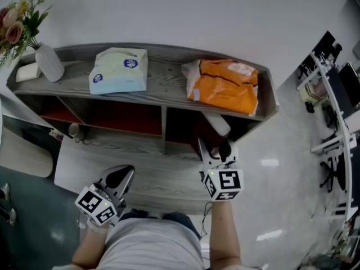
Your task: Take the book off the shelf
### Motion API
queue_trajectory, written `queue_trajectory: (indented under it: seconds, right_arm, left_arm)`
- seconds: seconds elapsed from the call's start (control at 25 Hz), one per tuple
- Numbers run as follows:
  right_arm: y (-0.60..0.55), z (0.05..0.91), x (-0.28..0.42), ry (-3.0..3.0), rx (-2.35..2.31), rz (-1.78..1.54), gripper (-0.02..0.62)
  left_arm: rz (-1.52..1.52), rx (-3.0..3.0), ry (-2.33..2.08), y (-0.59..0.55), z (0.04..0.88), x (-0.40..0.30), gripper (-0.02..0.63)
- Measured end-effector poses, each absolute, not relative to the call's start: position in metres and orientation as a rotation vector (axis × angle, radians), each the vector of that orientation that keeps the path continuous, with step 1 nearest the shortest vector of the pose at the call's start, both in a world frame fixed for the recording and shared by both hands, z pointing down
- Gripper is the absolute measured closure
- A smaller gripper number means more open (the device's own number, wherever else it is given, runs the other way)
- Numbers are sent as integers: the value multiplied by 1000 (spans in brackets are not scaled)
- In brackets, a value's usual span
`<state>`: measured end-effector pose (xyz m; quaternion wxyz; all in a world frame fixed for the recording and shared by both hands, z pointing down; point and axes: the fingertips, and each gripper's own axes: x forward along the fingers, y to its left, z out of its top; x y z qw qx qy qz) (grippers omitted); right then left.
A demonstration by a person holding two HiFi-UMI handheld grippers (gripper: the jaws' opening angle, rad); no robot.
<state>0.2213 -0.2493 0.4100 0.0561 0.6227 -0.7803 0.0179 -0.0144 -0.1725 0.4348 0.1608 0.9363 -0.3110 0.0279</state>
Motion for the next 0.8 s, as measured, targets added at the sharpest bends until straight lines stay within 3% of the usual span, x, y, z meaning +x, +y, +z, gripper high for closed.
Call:
queue_trajectory:
  seconds: [0.8]
  right_arm:
    - [-101,408,281,-2108,2296,181,365]
  left_arm:
    - [149,2820,-310,-153,435,93,589]
